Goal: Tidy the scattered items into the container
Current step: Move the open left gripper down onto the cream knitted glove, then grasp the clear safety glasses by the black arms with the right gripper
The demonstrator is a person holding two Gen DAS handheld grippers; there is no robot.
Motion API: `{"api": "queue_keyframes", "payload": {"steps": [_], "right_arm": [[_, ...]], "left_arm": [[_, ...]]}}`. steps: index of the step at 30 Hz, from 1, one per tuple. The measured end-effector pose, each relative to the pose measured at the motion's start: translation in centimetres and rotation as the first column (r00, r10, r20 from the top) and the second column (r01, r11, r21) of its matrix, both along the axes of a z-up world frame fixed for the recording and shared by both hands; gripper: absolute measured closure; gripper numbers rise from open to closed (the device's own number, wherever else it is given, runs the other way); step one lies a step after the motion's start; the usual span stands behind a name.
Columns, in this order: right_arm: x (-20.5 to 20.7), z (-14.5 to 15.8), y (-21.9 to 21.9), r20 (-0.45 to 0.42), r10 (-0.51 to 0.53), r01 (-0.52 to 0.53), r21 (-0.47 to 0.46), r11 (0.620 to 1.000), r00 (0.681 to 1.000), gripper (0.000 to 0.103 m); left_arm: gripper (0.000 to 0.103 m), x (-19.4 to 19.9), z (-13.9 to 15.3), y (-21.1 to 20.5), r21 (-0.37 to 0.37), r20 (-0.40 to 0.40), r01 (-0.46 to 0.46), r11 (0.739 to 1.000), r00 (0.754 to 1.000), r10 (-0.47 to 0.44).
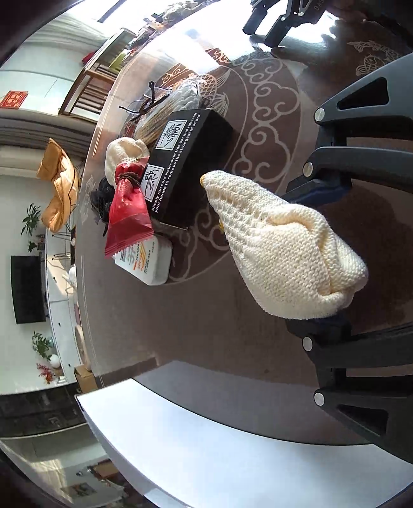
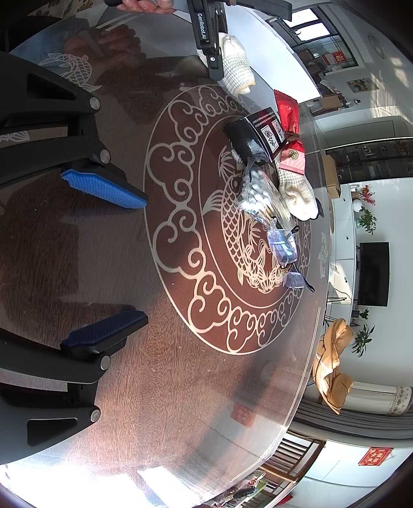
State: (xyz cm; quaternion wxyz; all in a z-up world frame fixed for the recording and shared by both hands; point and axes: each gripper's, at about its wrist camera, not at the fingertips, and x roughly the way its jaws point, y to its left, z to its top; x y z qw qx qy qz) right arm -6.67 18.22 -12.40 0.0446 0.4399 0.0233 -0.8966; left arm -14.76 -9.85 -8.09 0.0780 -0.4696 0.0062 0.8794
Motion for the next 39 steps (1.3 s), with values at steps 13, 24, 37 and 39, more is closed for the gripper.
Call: {"api": "queue_keyframes", "payload": {"steps": [13, 24, 37, 39], "right_arm": [[0.0, 0.0, 0.0, 0.0, 0.0, 0.0, 0.0, 1.0, 1.0, 0.035], [0.0, 0.0, 0.0, 0.0, 0.0, 0.0, 0.0, 1.0, 1.0, 0.035], [0.0, 0.0, 0.0, 0.0, 0.0, 0.0, 0.0, 1.0, 1.0, 0.035], [0.0, 0.0, 0.0, 0.0, 0.0, 0.0, 0.0, 1.0, 1.0, 0.035]], "left_arm": [[0.014, 2.8, -0.6, 2.1, -0.022, -0.051, 0.066, 0.998, 0.996, -0.067], [0.0, 2.7, -1.0, 2.9, -0.06, -0.022, 0.102, 0.993, 0.994, -0.104], [0.0, 2.8, -1.0, 2.9, -0.061, -0.023, 0.098, 0.993, 0.995, -0.1], [0.0, 2.8, -1.0, 2.9, -0.061, -0.023, 0.098, 0.993, 0.995, -0.1]]}}
